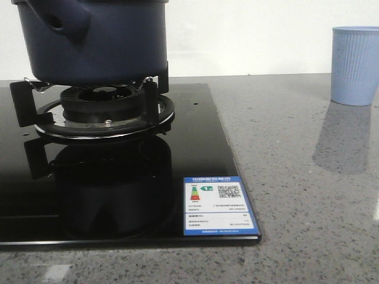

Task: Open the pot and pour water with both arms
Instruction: 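Move the left gripper toward the blue knob on the pot lid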

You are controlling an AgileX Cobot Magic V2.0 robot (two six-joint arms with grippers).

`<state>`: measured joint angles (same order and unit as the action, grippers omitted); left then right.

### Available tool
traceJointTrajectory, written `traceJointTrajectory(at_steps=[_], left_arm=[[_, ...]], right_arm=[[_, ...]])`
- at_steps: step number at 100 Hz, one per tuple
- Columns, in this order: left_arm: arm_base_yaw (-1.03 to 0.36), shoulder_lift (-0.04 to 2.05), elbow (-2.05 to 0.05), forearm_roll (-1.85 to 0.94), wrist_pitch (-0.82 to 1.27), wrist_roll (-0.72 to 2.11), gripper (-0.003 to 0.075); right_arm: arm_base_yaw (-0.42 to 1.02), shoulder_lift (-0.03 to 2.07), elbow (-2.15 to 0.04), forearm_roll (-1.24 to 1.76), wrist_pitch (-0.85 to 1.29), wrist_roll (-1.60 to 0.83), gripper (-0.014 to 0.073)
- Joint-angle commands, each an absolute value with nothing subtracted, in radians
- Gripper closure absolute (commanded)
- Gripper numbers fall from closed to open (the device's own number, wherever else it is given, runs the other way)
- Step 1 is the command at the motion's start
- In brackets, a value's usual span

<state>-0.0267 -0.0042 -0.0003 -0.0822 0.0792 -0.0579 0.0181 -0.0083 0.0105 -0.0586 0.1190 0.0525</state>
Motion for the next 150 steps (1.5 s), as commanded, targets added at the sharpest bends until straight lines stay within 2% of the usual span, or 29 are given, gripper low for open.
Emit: traceJointTrajectory(at_steps=[1,115,132,150], left_arm=[[-0.028,-0.031,0.034,-0.084,0.0,-0.066,0.0739],[-0.028,-0.031,0.034,-0.088,-0.026,-0.066,0.0739],[-0.028,-0.031,0.034,-0.201,-0.026,-0.066,0.0739],[-0.028,-0.031,0.034,-0.429,-0.043,-0.066,0.0739]], right_arm=[[0.011,-0.027,0.037,-0.069,0.047,0.051,0.065],[0.011,-0.027,0.037,-0.069,0.0,0.051,0.065],[0.011,-0.027,0.037,-0.047,-0.076,0.051,0.065],[0.011,-0.027,0.037,0.167,-0.092,0.052,0.065]])
